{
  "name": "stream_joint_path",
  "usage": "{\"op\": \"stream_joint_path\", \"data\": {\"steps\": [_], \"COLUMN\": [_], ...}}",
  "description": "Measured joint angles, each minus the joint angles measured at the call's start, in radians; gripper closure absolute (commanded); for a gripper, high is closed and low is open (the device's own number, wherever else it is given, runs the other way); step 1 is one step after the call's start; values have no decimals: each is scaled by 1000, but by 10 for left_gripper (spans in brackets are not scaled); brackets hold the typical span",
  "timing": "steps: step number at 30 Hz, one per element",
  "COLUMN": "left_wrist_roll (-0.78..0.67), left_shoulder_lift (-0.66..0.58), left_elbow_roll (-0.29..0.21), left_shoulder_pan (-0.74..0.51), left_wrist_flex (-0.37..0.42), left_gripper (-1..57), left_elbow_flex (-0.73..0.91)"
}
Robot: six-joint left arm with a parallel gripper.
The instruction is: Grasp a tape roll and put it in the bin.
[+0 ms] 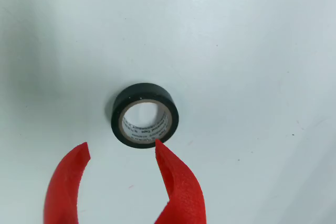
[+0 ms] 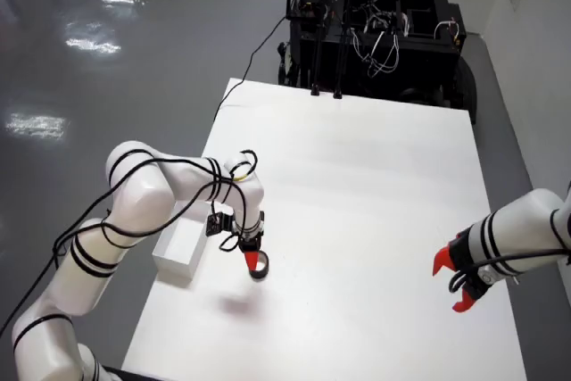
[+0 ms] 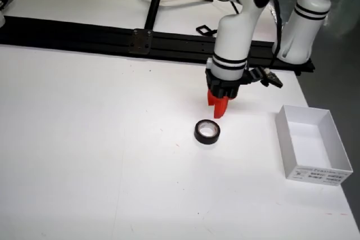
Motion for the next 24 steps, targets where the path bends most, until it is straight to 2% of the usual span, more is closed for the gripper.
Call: {"op": "stream_joint_path", "data": {"steps": [24], "left_wrist_roll": [-23], "left_shoulder_lift": [47], "left_elbow_roll": [5], "left_shoulder_pan": [-39], "left_wrist_flex": [-78], "left_gripper": [323], "left_elbow_flex": [55]}}
